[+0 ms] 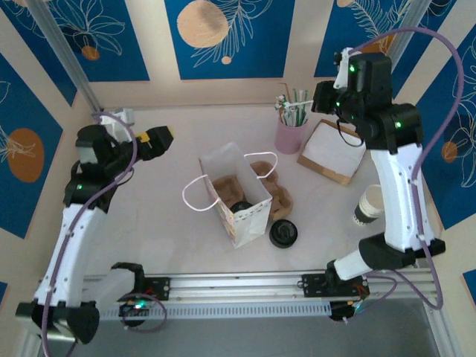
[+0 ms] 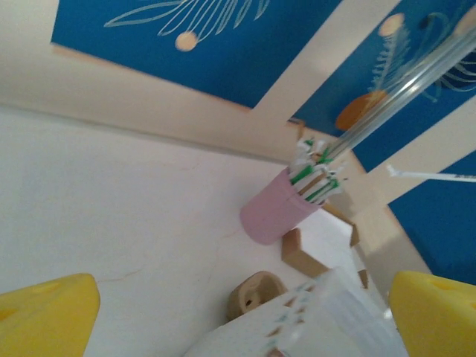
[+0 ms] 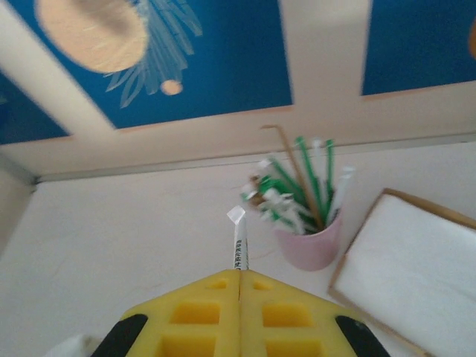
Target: Pack the takeout coffee
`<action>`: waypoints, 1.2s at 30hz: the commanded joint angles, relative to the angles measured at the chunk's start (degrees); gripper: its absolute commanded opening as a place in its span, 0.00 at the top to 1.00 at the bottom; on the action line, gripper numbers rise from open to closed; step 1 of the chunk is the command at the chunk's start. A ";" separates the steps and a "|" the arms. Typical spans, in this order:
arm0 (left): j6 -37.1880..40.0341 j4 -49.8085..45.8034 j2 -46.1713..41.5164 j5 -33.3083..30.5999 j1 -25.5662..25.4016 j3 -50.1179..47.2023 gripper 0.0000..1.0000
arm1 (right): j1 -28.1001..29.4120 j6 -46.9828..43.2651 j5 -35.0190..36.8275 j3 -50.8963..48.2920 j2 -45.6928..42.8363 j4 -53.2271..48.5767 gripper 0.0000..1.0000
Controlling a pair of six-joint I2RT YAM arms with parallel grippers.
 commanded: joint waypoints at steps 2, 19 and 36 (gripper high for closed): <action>-0.96 -2.66 -5.19 3.75 0.01 -0.51 0.00 | 5.89 -0.32 -5.23 -2.46 -4.72 -2.86 0.92; -2.79 -11.87 -11.22 8.05 -1.73 -2.96 0.00 | 35.09 1.60 4.46 -8.96 -6.42 -7.87 0.89; 3.07 -16.58 -5.23 0.15 -12.37 1.68 0.00 | 34.97 0.38 6.42 -6.00 12.07 -5.85 0.89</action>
